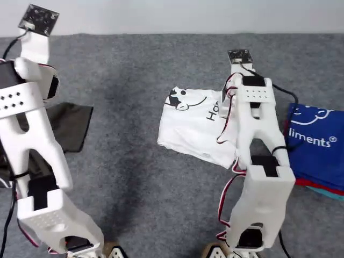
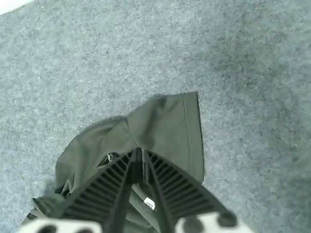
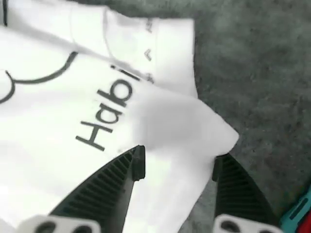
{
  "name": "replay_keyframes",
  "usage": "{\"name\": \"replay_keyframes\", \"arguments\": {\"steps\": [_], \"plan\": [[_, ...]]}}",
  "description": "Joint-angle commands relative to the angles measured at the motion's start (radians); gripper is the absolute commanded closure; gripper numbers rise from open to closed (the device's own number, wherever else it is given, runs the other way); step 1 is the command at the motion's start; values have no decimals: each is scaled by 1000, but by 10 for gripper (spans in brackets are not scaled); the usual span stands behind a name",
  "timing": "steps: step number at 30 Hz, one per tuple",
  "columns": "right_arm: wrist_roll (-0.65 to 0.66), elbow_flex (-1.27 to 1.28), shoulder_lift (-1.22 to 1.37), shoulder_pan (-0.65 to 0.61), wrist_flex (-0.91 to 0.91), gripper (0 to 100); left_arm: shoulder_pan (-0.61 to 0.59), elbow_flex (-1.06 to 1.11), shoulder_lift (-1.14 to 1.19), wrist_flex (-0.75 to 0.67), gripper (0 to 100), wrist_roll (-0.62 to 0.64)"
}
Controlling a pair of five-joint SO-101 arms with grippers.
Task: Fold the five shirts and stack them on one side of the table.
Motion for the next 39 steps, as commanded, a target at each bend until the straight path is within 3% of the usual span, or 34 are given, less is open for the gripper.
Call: {"name": "replay_keyframes", "arguments": {"steps": [1,8,14,24,39], "plan": [[-11,-72,12,-2,8,768,-5,-4,-58,18,985,-8],[-11,-72,25,-2,7,790,-5,-2,-58,18,985,-8],[-2,-72,25,-7,-30,994,-5,-2,-58,18,985,-8],[106,-72,24,-8,-85,990,-5,-2,-58,20,985,-8],[353,-72,28,-84,-473,990,-5,-2,-58,20,985,-6]]}}
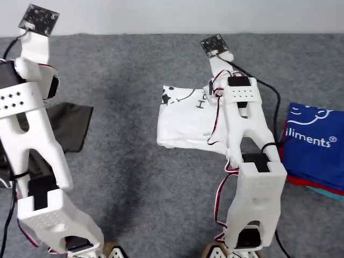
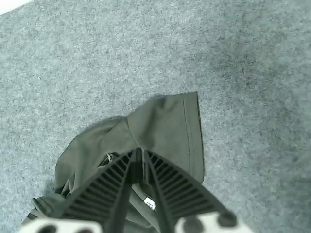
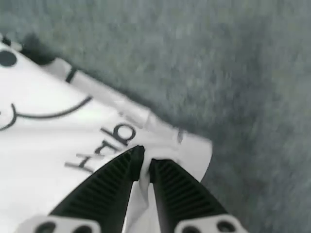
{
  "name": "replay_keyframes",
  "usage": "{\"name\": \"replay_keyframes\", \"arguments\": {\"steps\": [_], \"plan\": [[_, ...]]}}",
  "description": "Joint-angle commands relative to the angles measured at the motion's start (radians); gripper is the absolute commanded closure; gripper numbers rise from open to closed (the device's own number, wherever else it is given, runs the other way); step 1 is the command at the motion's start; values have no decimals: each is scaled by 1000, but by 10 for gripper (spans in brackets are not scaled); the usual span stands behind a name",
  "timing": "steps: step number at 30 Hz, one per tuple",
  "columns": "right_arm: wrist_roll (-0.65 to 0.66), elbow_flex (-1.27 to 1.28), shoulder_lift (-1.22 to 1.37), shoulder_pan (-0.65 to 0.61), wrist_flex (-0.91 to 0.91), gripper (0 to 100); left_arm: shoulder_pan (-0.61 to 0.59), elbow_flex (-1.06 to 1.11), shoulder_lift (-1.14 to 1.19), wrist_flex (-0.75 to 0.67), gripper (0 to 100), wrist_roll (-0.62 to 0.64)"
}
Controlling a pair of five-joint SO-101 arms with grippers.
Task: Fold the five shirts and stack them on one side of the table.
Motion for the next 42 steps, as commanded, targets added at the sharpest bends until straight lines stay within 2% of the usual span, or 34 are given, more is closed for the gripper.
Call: {"name": "replay_keyframes", "arguments": {"steps": [1,7,11,14,17,19,24,32,37,42], "plan": [[68,-55,-10,2,-110,990,-5,-2,-58,20,985,-6],[170,-55,81,30,-248,990,-2,30,-60,20,985,-6],[170,-55,124,39,-240,984,-2,88,-66,20,985,-6],[120,-83,104,39,-140,889,-2,94,-66,20,985,-6],[-3,-166,54,38,36,769,0,93,-66,18,985,-6],[-71,-227,27,35,150,745,0,93,-66,18,985,-6],[-98,-373,5,-24,420,788,0,94,-66,18,985,-6],[-97,-431,35,-58,696,987,0,94,-66,18,985,-8],[-97,-428,84,-8,845,986,0,94,-66,18,985,-8],[-91,-428,189,76,895,987,0,94,-66,20,985,-8]]}}
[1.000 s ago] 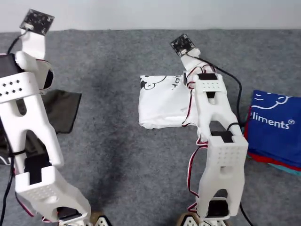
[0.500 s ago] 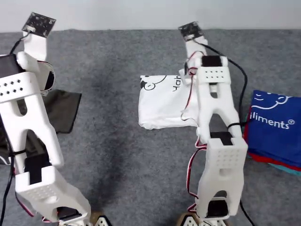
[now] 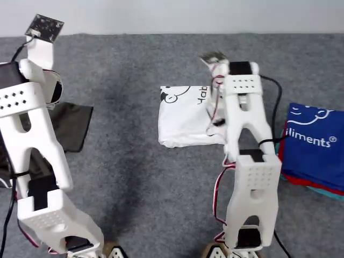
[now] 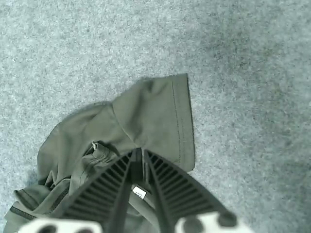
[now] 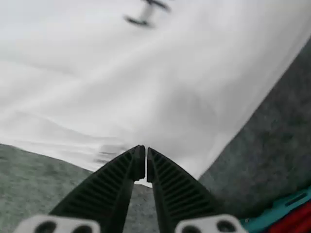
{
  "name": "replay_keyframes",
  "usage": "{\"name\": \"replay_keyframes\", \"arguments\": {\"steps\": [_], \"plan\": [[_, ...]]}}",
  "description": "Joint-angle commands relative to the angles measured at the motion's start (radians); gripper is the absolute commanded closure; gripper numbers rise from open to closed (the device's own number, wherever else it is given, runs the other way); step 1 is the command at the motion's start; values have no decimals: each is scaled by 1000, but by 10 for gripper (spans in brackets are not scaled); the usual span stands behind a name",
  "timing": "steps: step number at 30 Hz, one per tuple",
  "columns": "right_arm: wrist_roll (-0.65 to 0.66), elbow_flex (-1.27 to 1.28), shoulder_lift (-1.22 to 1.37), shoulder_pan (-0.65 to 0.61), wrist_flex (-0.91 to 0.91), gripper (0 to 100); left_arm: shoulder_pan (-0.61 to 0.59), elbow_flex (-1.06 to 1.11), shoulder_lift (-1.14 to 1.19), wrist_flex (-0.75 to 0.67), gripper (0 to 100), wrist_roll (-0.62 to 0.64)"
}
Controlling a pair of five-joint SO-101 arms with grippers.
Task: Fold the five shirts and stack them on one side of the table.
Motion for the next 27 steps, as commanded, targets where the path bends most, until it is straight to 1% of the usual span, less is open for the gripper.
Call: {"name": "replay_keyframes", "arguments": {"steps": [1,5,10,13,15,17,19,22,24,27], "plan": [[-3,-54,27,56,42,987,0,-5,-63,20,985,-8],[-3,-80,8,67,108,988,0,-5,-63,20,985,-8],[-5,-86,-139,12,111,988,0,-7,-64,20,985,-8],[-5,-81,-183,-33,56,986,0,-10,-66,20,985,-8],[-5,-81,-151,-38,2,984,0,-10,-66,20,985,-8],[-3,-81,-77,-30,-38,984,0,-10,-66,20,985,-8],[-3,-83,21,-4,-41,986,0,-10,-66,20,985,-8],[-3,-91,119,38,45,987,0,-10,-66,20,985,-8],[-3,-98,119,65,117,988,0,-10,-66,20,985,-8],[-3,-91,50,110,116,988,0,-10,-66,20,985,-8]]}}
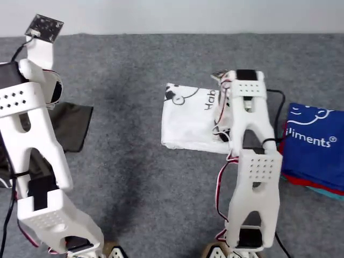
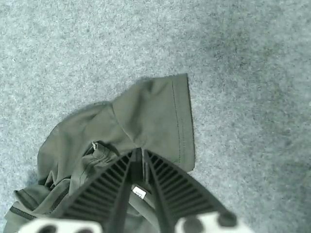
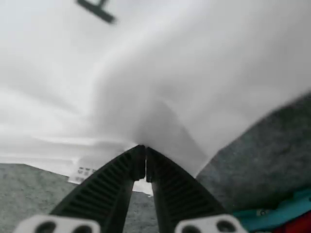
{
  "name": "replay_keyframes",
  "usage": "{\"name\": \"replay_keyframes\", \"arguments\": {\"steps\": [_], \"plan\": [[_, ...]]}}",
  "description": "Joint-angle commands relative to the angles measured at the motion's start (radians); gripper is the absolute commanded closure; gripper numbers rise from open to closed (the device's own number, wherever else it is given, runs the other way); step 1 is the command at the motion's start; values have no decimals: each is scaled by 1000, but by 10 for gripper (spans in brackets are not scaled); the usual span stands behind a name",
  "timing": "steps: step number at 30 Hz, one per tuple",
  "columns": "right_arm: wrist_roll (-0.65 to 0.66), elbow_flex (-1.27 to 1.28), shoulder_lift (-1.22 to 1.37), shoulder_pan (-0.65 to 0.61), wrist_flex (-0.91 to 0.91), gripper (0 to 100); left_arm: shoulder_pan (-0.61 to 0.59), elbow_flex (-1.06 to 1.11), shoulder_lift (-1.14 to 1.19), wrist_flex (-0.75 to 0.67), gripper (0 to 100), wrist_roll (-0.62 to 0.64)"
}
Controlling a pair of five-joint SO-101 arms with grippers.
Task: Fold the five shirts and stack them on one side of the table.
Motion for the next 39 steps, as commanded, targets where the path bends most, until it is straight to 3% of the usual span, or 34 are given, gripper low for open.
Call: {"name": "replay_keyframes", "arguments": {"steps": [1,6,14,20,22,33,39], "plan": [[-2,-49,-110,54,44,988,2,-10,-66,20,985,-8],[-2,-54,-239,-8,-30,984,2,-8,-66,20,985,-8],[-12,-52,-200,-44,-286,965,0,-10,-66,20,985,-8],[-236,-52,-150,-50,-252,686,0,-5,-66,20,985,-8],[-292,-52,-131,-50,-259,639,0,-5,-66,20,985,-8],[-396,-54,51,-99,-294,641,2,-4,-64,20,985,-6],[-393,-54,59,-151,-251,857,2,-4,-64,20,985,-6]]}}
